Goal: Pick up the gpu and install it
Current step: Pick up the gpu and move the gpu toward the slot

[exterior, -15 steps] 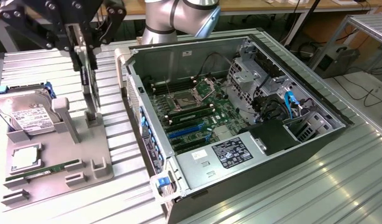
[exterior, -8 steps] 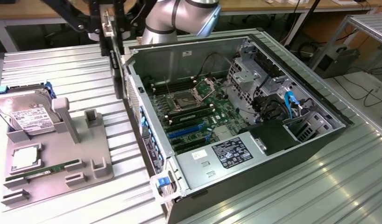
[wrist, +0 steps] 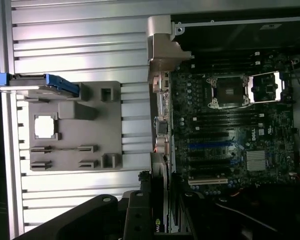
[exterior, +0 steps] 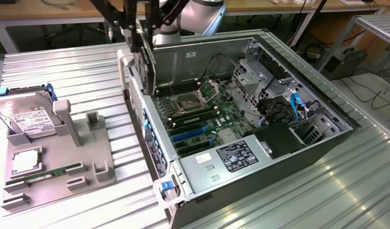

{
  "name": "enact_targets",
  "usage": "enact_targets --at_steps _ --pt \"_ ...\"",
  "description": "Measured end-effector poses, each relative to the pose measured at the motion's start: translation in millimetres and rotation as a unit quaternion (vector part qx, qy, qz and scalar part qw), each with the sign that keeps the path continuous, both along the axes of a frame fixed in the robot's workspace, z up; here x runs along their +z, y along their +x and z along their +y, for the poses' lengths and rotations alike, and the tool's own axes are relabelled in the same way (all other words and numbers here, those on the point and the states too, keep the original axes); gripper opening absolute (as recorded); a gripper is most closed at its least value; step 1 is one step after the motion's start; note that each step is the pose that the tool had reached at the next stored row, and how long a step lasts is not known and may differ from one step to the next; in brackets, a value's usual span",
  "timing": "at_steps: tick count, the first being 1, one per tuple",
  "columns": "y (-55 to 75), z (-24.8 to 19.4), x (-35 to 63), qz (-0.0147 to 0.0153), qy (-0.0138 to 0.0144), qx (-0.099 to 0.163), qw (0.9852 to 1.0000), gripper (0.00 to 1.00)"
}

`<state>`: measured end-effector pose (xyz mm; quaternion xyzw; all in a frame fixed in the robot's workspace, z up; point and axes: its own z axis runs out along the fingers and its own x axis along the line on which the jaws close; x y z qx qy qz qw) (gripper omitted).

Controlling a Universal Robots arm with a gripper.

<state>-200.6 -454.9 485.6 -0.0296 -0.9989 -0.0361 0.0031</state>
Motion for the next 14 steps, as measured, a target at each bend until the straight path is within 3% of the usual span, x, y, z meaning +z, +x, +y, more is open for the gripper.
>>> enact_targets --at_steps 4,8,11,14 --pt "19.4 -0.5 -1.6 0.0022 0.0001 0.0 1.0 0.26" --pt "42.6 -0.5 -10.0 0.0028 -0.0004 0.0 1.0 0.26" --pt "61.4 -0.5 -17.4 0.0028 -0.0025 0.0 1.0 0.26" --pt "84.2 -0.1 -26.5 0.0028 -0.0083 0.0 1.0 0.26"
